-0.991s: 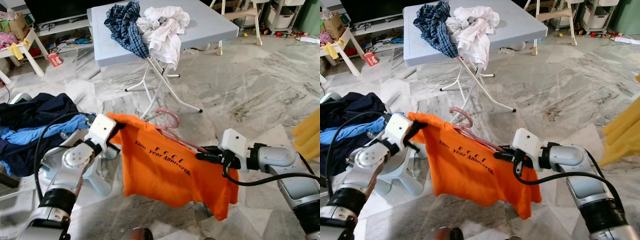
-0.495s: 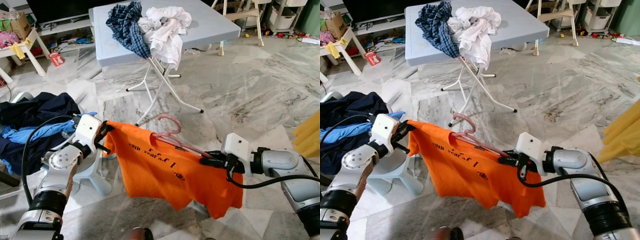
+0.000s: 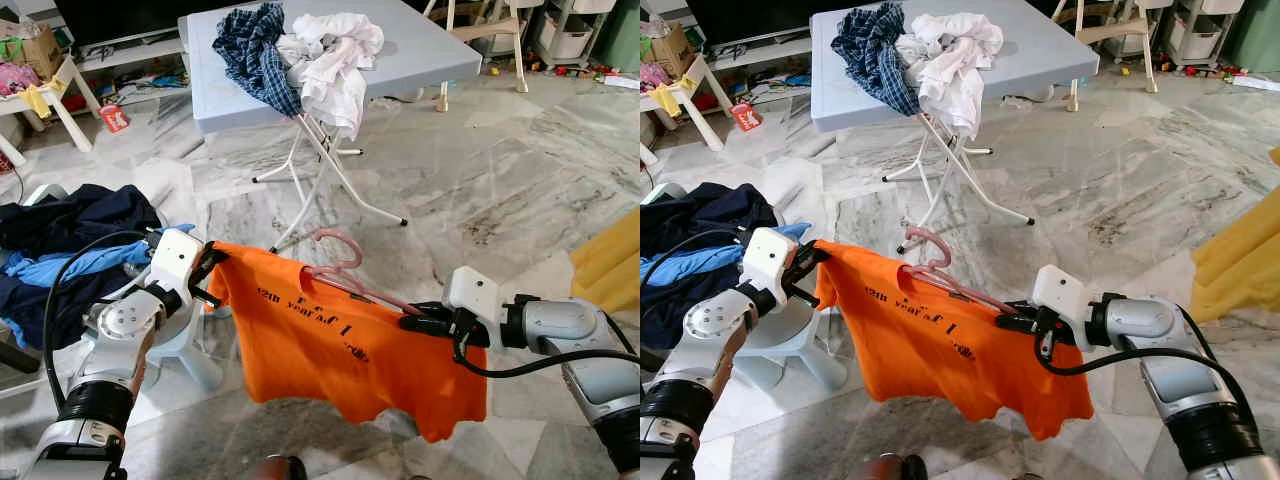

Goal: Hang hanger

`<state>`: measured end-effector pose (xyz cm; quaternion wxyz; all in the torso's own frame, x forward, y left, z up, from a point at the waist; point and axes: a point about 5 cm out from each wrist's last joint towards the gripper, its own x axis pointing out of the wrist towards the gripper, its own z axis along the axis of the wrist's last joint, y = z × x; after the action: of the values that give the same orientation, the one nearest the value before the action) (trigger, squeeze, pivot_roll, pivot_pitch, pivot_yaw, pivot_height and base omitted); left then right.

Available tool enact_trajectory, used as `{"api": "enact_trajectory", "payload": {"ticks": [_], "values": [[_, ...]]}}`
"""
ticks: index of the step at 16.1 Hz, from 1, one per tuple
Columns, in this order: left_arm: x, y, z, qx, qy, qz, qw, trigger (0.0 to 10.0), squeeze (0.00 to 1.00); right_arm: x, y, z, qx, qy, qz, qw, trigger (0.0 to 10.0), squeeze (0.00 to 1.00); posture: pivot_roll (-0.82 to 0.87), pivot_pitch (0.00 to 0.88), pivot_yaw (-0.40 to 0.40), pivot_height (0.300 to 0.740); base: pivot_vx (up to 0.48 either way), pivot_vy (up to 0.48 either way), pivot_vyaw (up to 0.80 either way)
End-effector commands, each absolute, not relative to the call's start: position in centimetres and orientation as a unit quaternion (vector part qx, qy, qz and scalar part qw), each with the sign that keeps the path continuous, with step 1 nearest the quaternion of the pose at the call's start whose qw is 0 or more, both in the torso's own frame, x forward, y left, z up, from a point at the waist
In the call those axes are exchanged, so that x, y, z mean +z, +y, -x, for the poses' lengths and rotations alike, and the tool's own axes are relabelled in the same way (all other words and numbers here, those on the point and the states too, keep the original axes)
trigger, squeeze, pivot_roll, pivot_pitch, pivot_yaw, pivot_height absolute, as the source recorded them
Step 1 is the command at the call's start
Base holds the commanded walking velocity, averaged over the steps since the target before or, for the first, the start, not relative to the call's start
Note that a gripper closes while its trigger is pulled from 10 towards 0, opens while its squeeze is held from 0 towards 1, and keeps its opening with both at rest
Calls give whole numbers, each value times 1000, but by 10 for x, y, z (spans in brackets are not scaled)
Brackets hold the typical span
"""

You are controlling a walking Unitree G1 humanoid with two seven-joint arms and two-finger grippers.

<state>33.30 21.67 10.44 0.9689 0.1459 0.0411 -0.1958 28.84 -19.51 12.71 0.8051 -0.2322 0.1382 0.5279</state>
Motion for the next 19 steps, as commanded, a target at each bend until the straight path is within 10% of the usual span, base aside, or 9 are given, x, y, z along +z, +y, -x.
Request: {"api": "enact_trajectory", "payload": {"ticks": [1, 12, 19], "values": [[110, 230, -334, -173, 38, -144, 974, 0, 0, 129, -197, -288, 531, 139, 241, 800, 10000, 0, -63, 62, 88, 740, 0, 0, 0], [77, 174, -332, -213, 77, -121, 966, 0, 0, 121, -155, -292, 506, 76, 203, 835, 10000, 0, -73, 55, 86, 740, 0, 0, 0], [88, 207, -339, -174, 81, -146, 971, 0, 0, 125, -185, -293, 506, 101, 241, 822, 10000, 0, -69, 48, 92, 740, 0, 0, 0]]}}
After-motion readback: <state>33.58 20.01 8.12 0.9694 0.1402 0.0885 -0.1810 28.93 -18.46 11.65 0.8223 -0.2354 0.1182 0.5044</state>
